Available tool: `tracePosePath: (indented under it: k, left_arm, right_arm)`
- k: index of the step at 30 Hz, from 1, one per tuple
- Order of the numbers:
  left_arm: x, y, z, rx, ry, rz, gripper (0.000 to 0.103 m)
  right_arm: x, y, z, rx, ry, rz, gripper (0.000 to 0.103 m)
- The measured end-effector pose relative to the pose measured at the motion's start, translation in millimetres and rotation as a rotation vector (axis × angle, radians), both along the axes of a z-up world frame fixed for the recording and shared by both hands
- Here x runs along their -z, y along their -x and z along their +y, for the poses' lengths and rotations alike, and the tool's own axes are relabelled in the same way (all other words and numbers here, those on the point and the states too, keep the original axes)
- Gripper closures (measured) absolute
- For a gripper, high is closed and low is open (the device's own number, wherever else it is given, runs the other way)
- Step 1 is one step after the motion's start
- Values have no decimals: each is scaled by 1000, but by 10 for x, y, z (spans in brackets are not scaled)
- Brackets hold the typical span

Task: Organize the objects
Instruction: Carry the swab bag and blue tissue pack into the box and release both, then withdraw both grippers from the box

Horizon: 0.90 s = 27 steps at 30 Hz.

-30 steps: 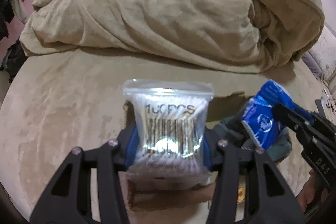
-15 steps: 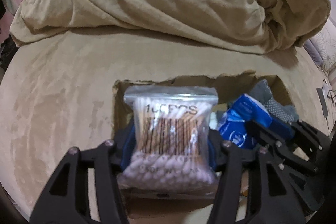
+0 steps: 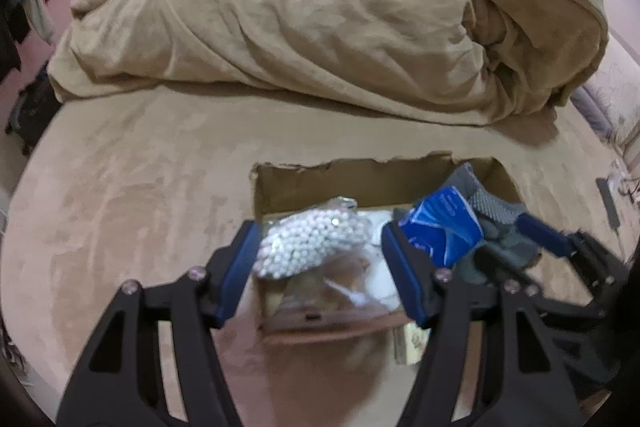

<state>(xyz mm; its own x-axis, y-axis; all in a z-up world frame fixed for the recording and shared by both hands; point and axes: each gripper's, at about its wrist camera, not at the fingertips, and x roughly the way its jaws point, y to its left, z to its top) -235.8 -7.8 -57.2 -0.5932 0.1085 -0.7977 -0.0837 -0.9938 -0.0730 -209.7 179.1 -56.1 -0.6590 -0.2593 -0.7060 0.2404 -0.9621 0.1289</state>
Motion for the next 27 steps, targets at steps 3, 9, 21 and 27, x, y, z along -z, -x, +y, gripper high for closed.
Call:
tracePosePath:
  k: [3, 9, 21, 27]
  left_arm:
    - [-64, -150, -18, -12, 10, 16, 32]
    - [-257, -583, -99, -55, -6, 107, 20]
    - [-278, -1221, -215, -108, 7, 128, 16]
    - [-138, -1509, -261, -137, 23, 136, 16]
  right_arm:
    - [-90, -122, 69, 14, 0, 12, 31]
    - [-249, -404, 148, 32, -3, 39, 31]
    - [-337, -983, 186, 48, 7, 42, 31]
    - [-276, -1151, 107, 27, -10, 37, 31]
